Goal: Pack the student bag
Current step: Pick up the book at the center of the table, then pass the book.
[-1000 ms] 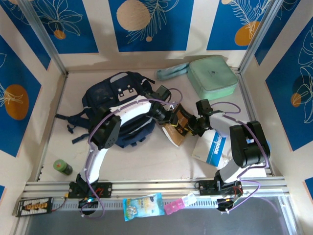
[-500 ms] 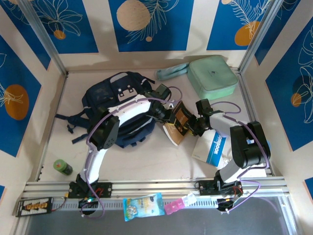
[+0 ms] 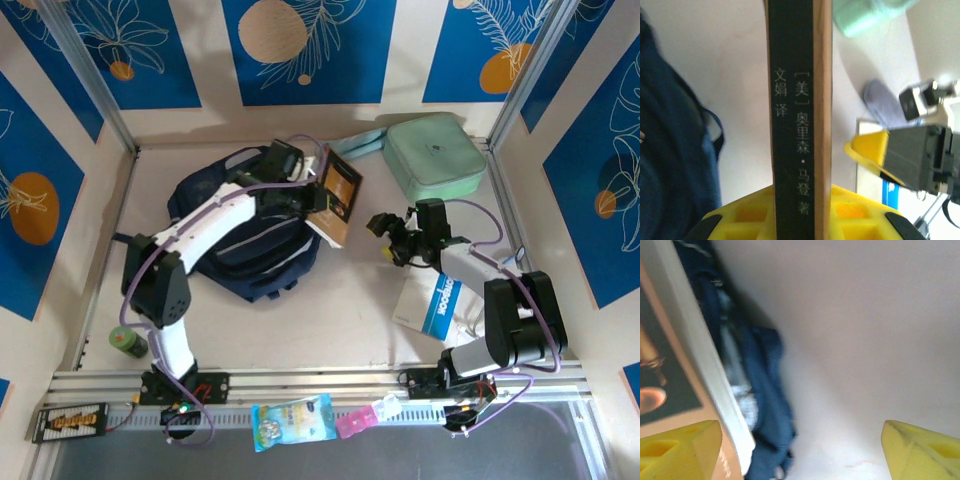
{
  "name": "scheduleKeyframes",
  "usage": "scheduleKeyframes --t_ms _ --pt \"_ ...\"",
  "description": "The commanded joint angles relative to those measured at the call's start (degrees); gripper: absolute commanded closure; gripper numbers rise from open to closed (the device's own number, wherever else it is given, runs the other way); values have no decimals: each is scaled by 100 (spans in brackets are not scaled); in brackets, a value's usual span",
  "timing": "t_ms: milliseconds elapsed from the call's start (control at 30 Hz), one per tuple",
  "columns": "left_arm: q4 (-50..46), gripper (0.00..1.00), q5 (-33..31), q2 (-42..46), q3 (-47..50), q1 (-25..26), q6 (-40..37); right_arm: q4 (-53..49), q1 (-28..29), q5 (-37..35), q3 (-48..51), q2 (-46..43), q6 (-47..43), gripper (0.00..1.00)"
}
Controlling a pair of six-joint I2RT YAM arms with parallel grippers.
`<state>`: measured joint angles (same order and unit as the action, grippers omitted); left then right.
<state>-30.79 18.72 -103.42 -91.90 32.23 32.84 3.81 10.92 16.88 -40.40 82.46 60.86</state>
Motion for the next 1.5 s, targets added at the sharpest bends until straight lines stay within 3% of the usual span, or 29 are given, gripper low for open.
scheduleKeyframes --t_ms 0,133,333,700,1200,1467 --pt "1252 100 -62 530 464 -312 828 1655 82 928 49 72 953 15" --pt "2093 100 -105 878 980 -564 1597 3112 381 1202 24 407 2107 13" --pt "3350 100 -414 1121 1557 -628 2820 4674 977 691 -147 901 3536 11" --pt "4475 100 -1223 1452 2038 -597 3846 5808 1517 -154 -1063 1755 4597 10" --pt "5416 100 -1534 1487 2254 -464 4671 6034 1913 -1389 -2260 2404 4548 12" --pt "5382 100 -1903 1694 2516 -459 4581 6508 1934 -2113 -2096 2342 4302 17"
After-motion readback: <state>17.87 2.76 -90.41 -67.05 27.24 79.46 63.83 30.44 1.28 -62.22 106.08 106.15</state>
